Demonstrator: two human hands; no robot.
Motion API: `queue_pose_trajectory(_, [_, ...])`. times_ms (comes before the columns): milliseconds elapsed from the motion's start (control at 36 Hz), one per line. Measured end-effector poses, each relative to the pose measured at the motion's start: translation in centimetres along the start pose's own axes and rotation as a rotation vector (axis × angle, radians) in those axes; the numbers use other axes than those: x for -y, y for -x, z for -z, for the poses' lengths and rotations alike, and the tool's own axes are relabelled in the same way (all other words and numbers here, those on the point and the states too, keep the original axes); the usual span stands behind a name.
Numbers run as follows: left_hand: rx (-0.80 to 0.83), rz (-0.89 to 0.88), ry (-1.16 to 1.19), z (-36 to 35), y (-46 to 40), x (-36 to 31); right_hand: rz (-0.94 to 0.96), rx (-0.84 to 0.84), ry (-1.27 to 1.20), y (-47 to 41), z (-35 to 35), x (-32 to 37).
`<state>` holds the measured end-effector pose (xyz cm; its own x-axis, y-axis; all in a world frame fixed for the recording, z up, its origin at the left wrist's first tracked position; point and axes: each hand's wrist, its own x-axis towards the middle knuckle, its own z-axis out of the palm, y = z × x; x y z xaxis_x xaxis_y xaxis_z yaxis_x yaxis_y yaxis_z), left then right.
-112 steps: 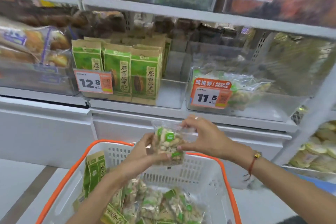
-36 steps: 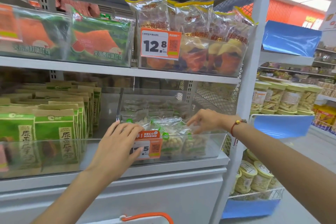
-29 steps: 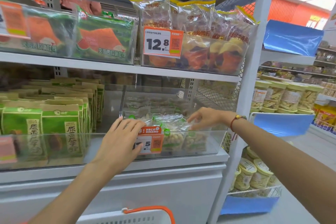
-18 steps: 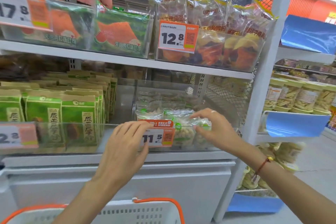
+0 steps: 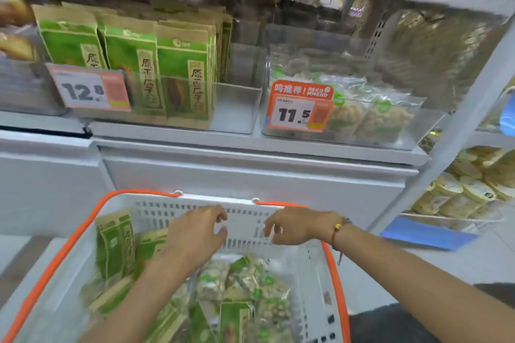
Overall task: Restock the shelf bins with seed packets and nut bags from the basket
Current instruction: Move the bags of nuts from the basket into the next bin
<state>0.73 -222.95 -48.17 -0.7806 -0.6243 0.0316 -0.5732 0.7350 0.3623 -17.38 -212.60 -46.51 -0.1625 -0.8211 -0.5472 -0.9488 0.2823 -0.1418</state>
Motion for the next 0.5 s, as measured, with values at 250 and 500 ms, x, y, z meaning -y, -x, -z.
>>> queue_pose_trajectory(250, [0.457, 0.083, -0.231, -9.1, 5.9, 7.8, -0.117, 0.207, 0.086, -3.9, -12.5, 0.8])
queue_pose_trajectory(500, [0.530, 0.072, -0.253, -12.6, 9.1, 9.8, -0.075, 0.366, 0.078, -3.9, -18.4, 2.2])
